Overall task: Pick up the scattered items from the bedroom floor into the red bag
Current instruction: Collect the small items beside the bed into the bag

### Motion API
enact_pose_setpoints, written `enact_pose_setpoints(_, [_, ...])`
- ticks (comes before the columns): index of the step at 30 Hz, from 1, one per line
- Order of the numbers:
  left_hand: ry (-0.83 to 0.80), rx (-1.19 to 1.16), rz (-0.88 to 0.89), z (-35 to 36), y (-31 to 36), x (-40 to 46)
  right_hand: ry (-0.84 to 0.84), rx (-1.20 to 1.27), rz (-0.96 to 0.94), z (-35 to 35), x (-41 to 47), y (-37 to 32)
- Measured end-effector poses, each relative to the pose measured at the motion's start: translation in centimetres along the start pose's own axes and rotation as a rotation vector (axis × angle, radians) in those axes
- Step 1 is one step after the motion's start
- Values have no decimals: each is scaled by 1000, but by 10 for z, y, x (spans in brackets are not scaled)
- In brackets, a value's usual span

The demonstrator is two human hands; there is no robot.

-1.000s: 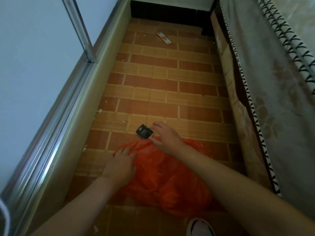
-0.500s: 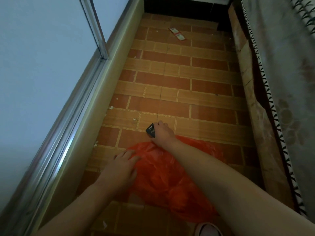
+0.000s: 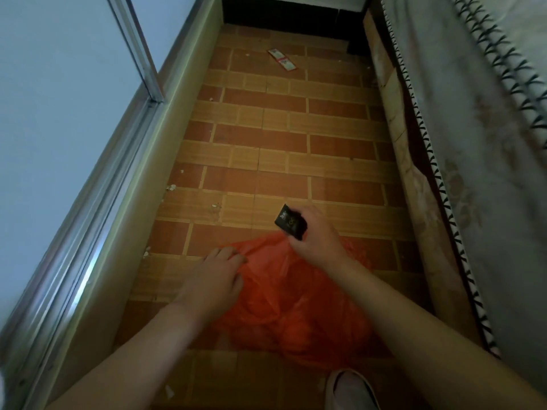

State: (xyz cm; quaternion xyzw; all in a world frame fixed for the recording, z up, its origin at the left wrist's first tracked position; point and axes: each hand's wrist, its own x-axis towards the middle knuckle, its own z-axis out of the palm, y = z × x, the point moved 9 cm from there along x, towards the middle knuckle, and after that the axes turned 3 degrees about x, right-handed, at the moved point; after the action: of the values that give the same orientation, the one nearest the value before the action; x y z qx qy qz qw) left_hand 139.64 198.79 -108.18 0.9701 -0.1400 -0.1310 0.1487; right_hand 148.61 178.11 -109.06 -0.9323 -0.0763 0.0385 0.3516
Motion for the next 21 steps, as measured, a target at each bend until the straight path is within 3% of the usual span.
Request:
enact_pose_setpoints(9, [-36, -17, 51, 19, 32, 12, -275, -269, -75, 11, -93, 31])
enact_pose_setpoints(16, [-93, 26, 77, 27, 31, 3, -221, -204, -65, -1, -102, 31])
enact_pose_setpoints(21, [-127, 60, 155, 29, 48, -7, -385, -327, -90, 27, -127, 26])
